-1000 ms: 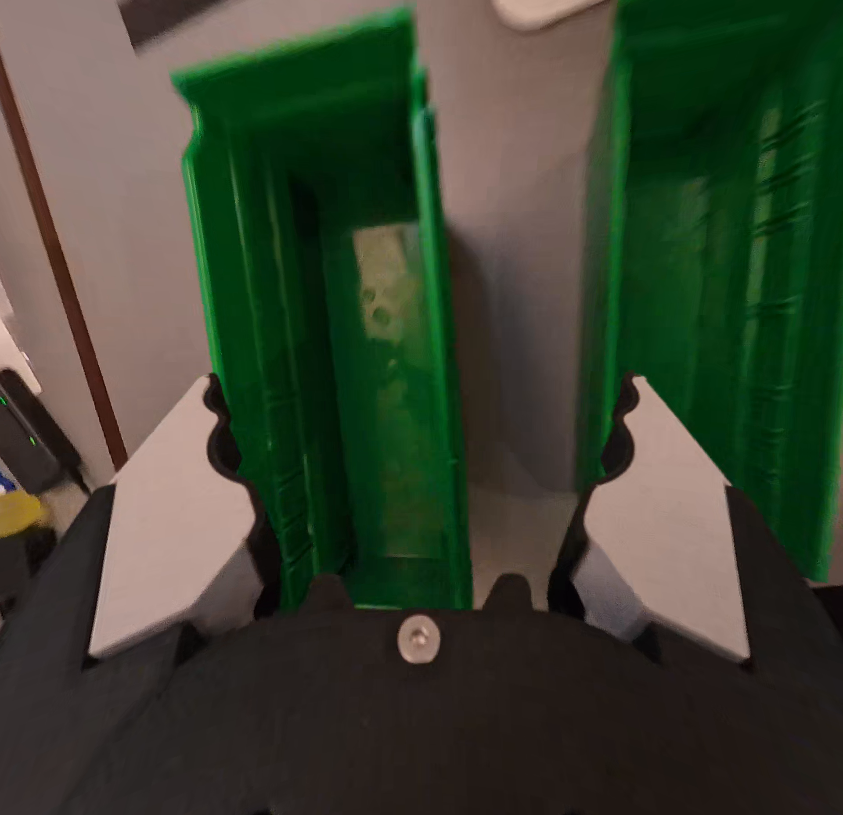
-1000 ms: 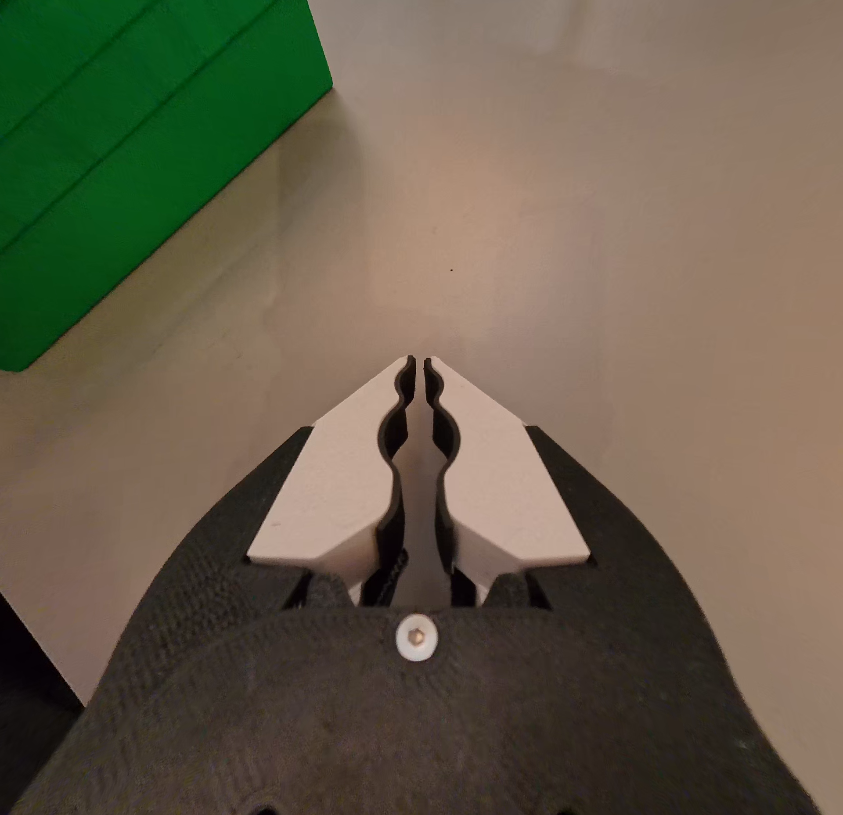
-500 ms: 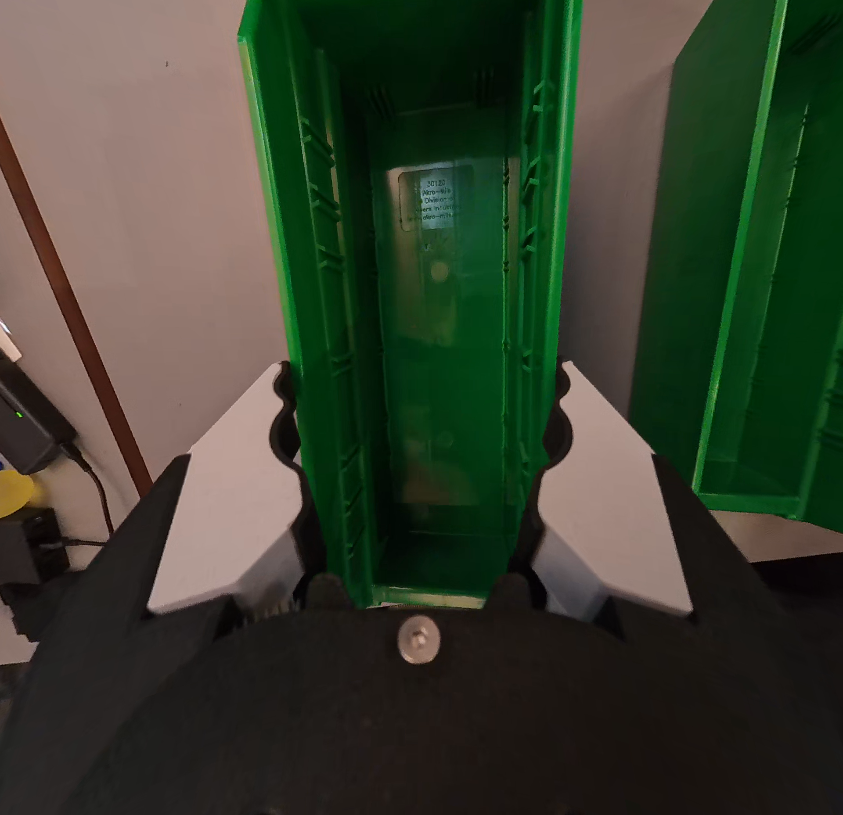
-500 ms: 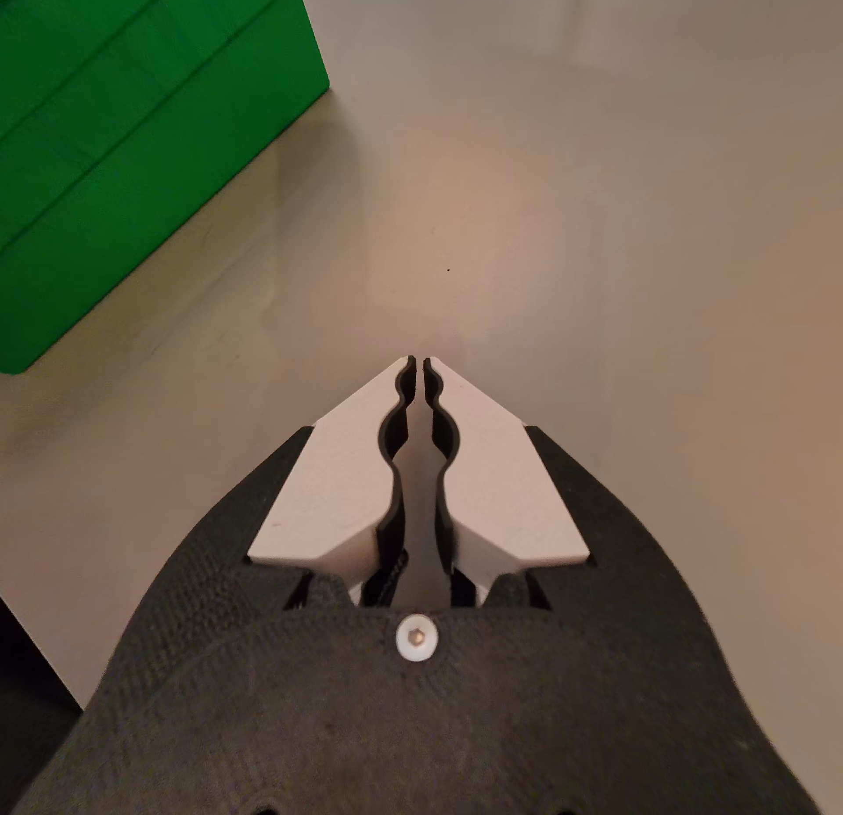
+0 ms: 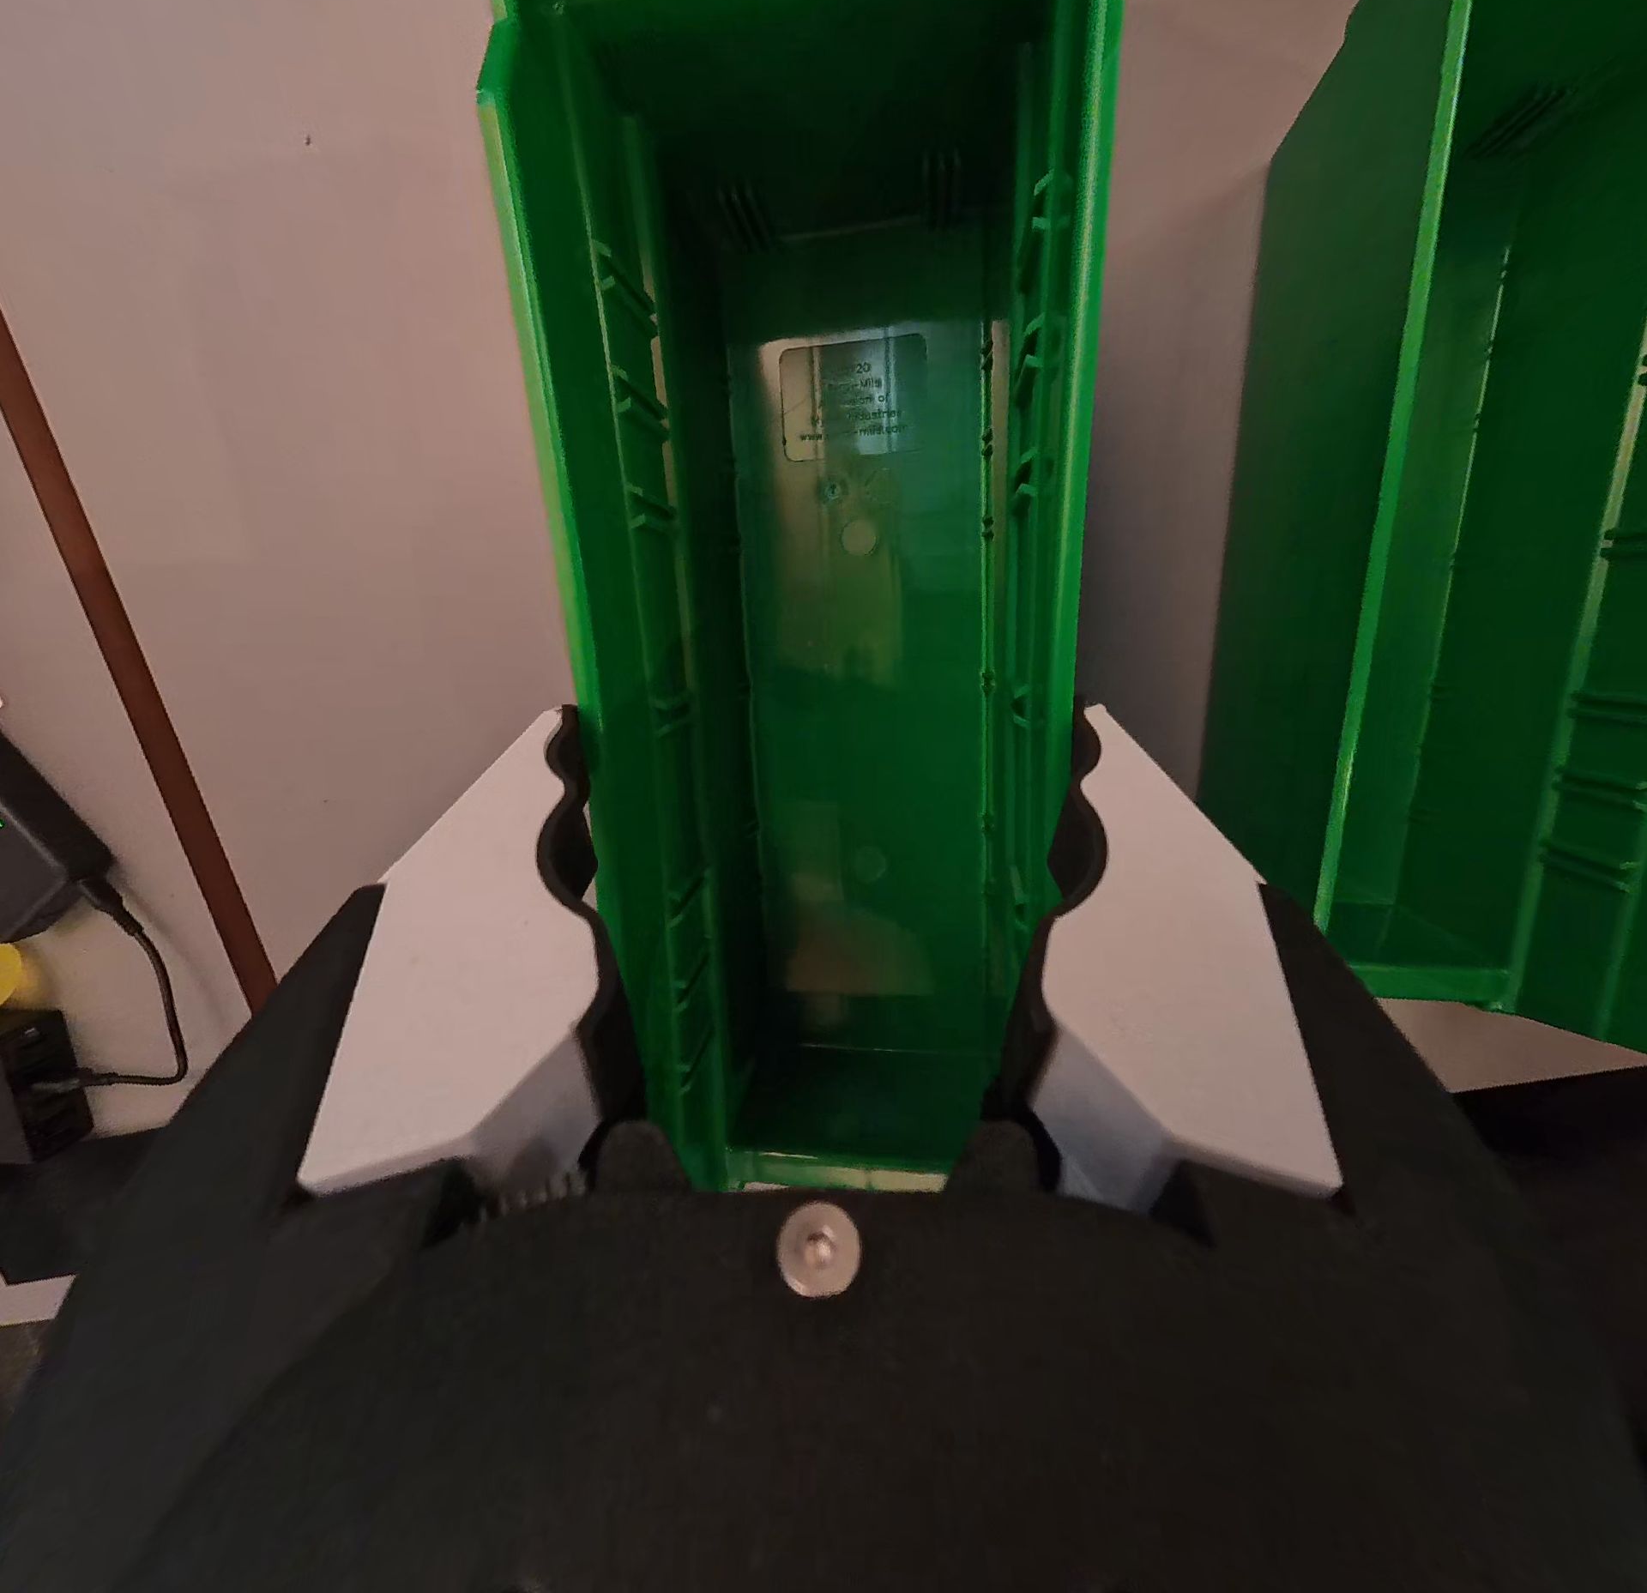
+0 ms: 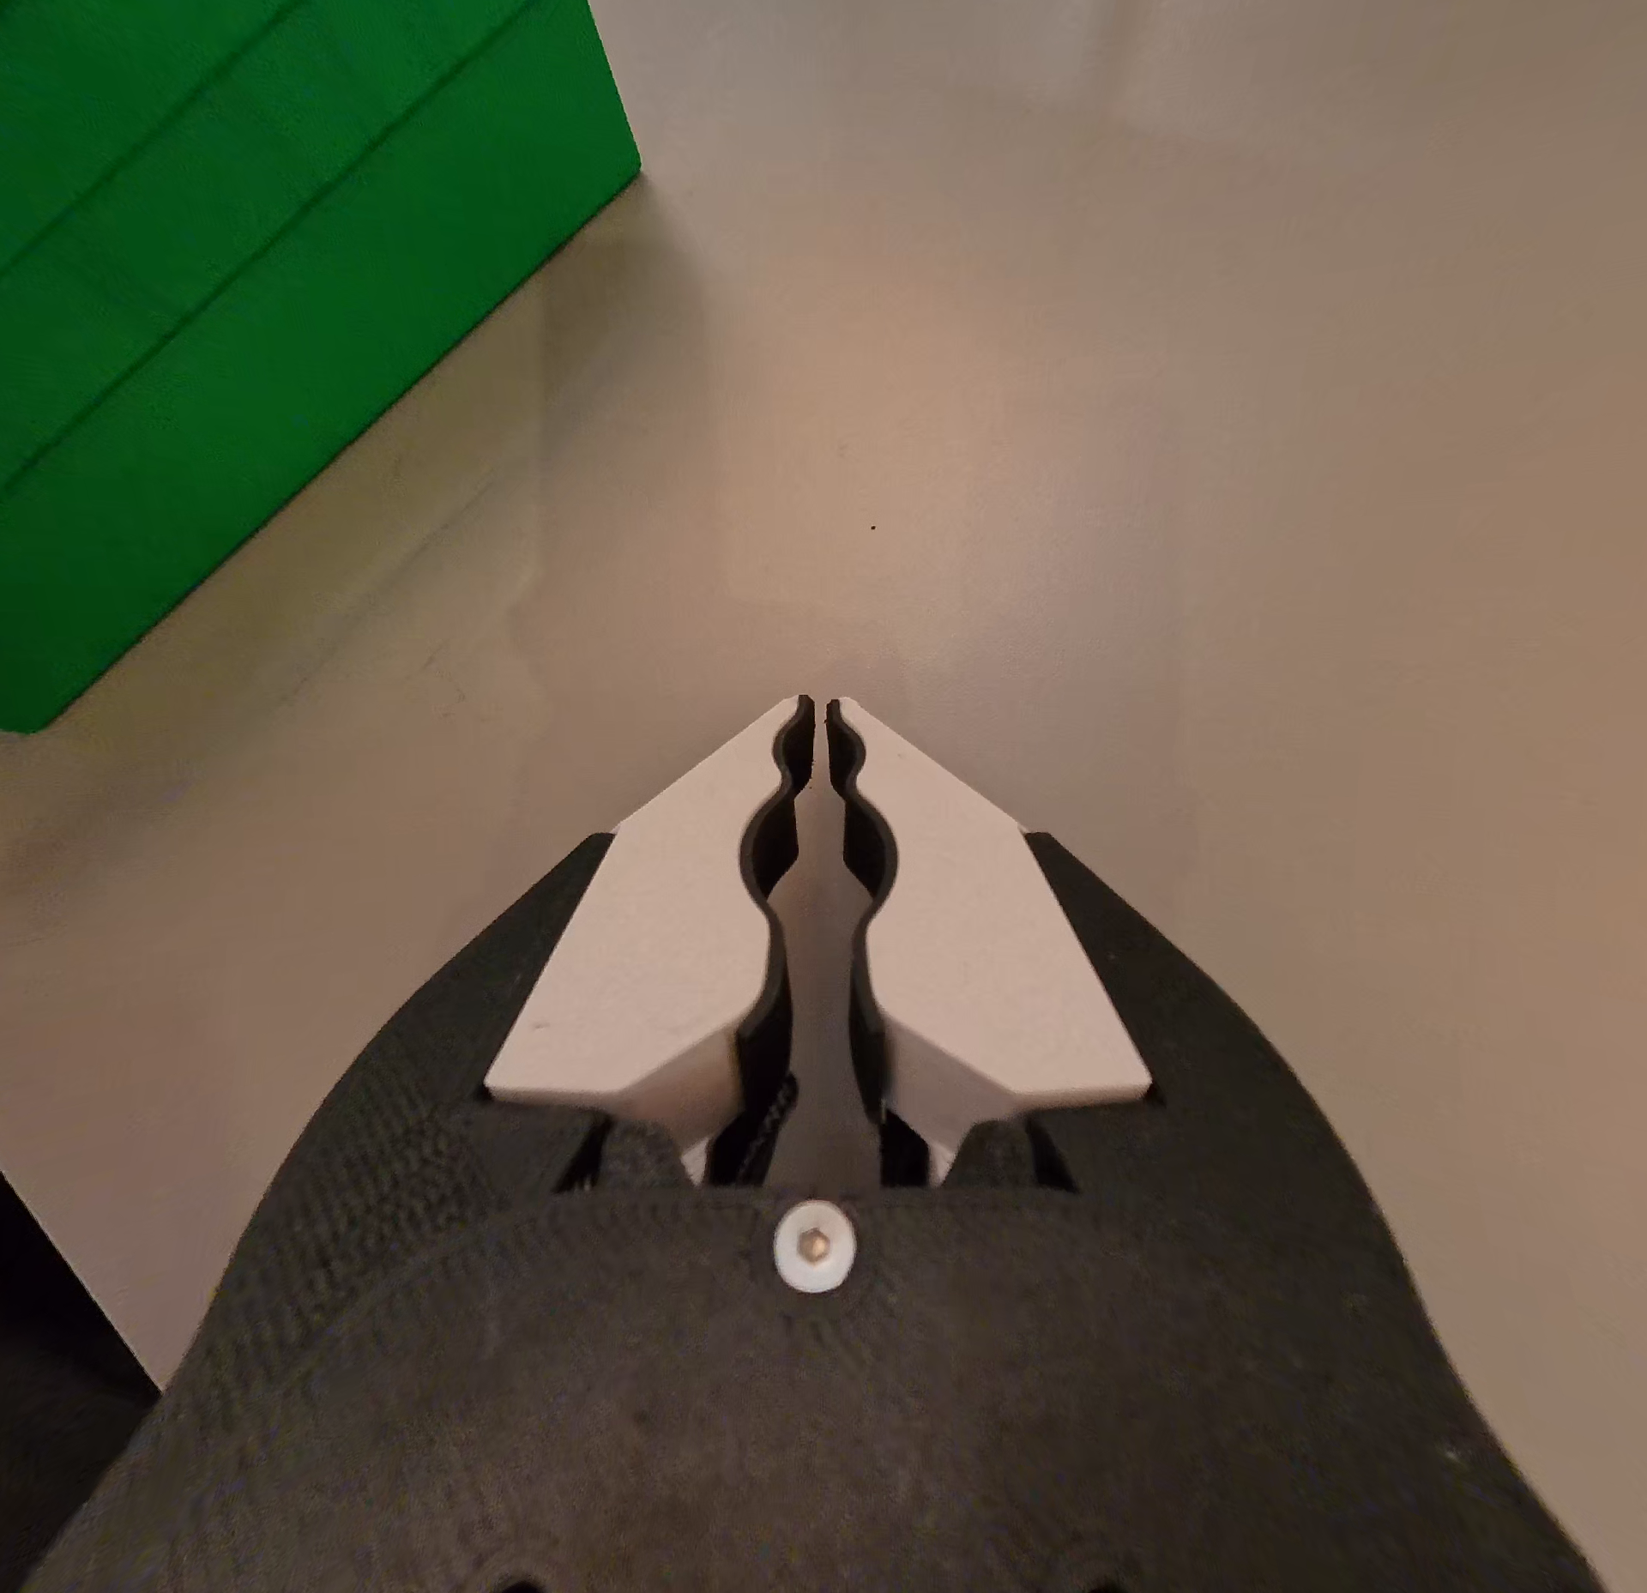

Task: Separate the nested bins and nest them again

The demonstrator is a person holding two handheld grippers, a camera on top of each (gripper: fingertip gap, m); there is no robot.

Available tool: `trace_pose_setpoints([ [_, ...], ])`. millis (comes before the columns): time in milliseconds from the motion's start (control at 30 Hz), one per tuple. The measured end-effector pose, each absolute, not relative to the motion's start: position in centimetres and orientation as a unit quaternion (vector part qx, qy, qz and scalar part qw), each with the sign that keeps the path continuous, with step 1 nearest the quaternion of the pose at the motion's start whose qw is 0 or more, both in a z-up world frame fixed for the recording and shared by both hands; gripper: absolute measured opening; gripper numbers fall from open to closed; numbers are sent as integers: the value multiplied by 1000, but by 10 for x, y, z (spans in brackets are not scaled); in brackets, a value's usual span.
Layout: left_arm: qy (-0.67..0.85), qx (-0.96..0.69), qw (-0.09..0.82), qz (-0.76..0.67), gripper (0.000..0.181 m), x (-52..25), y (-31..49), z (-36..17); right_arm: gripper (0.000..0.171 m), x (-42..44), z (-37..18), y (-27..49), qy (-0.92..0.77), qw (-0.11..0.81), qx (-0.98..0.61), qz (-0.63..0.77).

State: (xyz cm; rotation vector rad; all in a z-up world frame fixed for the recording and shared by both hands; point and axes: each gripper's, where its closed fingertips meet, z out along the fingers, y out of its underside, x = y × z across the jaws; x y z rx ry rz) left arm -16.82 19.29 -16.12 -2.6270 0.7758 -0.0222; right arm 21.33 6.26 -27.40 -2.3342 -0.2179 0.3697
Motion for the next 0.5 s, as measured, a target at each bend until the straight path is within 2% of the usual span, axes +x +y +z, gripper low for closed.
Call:
trace_pose_setpoints([
  [33, 278, -939, 201, -9, 104, -168, 193, -161, 1, 213, -274, 63, -85, 375, -912, 144],
  [267, 273, -940, 206, -4, 106, -171, 194, -161, 1, 213, -274, 62, -86, 374, -912, 143],
  [500, 286, -939, 192, -6, 120, -166, 190, -162, 1, 213, -274, 62, -88, 374, -912, 142],
])
